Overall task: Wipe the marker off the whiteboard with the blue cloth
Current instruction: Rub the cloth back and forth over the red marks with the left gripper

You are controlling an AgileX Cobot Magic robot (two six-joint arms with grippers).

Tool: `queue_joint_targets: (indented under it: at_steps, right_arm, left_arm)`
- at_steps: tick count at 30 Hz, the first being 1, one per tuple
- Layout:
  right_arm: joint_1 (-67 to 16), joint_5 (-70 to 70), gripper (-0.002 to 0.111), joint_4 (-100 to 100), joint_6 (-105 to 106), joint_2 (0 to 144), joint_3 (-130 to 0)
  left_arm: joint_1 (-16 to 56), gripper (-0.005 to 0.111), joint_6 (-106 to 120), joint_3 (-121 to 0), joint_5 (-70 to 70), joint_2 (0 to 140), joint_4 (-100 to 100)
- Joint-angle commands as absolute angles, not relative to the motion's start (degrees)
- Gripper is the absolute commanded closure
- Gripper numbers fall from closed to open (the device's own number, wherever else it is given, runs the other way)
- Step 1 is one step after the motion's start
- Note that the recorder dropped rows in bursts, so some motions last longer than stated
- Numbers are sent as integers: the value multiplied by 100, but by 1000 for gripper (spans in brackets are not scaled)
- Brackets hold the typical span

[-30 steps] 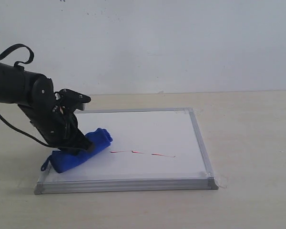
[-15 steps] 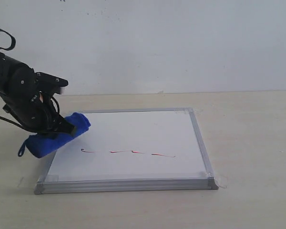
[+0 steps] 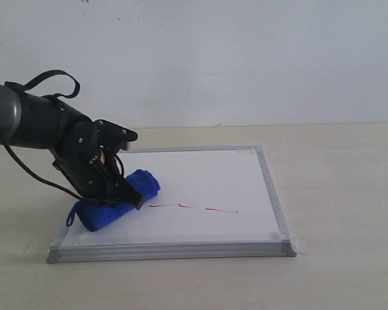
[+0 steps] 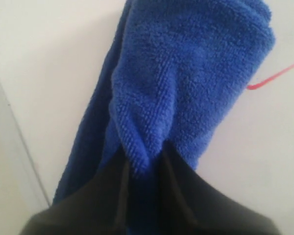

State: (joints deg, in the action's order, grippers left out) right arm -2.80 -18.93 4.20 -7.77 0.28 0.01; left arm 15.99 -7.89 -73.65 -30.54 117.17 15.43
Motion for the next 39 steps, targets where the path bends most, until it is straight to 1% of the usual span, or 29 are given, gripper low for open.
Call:
queue_joint_targets:
  at_steps: [1, 4, 6, 8, 12, 15, 17, 19, 21, 24, 26, 28, 33, 36, 39]
  right_arm:
    - [-235, -1844, 108, 467, -774, 0, 0]
    - [-235, -1844, 108, 467, -774, 0, 0]
    - [-235, -1844, 108, 467, -774, 0, 0]
    - [-235, -1844, 108, 467, -774, 0, 0]
    - [-235, -1844, 108, 467, -774, 0, 0]
    - [-235, -1844, 108, 467, -774, 0, 0]
    - [-235, -1844, 108, 467, -774, 0, 0]
    - [-235, -1844, 108, 467, -774, 0, 0]
    - [-235, -1844, 108, 467, -774, 0, 0]
    - [-235, -1844, 108, 467, -774, 0, 0]
    - [-235, -1844, 108, 467, -774, 0, 0]
    - [-235, -1844, 108, 467, -774, 0, 0]
    - [-235, -1844, 108, 467, -774, 0, 0]
    - [-235, -1844, 108, 467, -774, 0, 0]
    - [-235, -1844, 108, 467, -774, 0, 0]
  left_arm:
    - [2071, 103, -560, -7340, -3035, 11800, 1083]
    - [2282, 103, -179, -7340, -2883, 11800, 999]
    - [2277, 103, -309, -7340, -2726, 11800, 1159]
    - [2121, 103, -635, -7424, -2740, 11838, 1496]
    - [1585, 103, -1515, -7767, -3351, 12031, 2166]
    - [1195, 103, -1764, -7930, -3570, 12112, 2135]
    - [1097, 103, -1827, -7930, -3596, 12100, 2066]
    - [1218, 103, -1787, -7930, -3607, 12099, 1992]
    - [1601, 103, -1775, -7930, -3607, 12158, 1992]
    - [2428, 103, -1508, -7930, -3375, 12289, 1992]
    - [2675, 103, -1519, -7941, -3194, 12319, 2409]
    - [2497, 103, -2151, -8038, -3349, 12329, 2926]
    - [1243, 103, -2616, -8132, -4222, 12329, 3118]
    - [952, 103, -2584, -8132, -4311, 12316, 2795]
    - [978, 103, -1897, -8132, -4219, 12316, 2121]
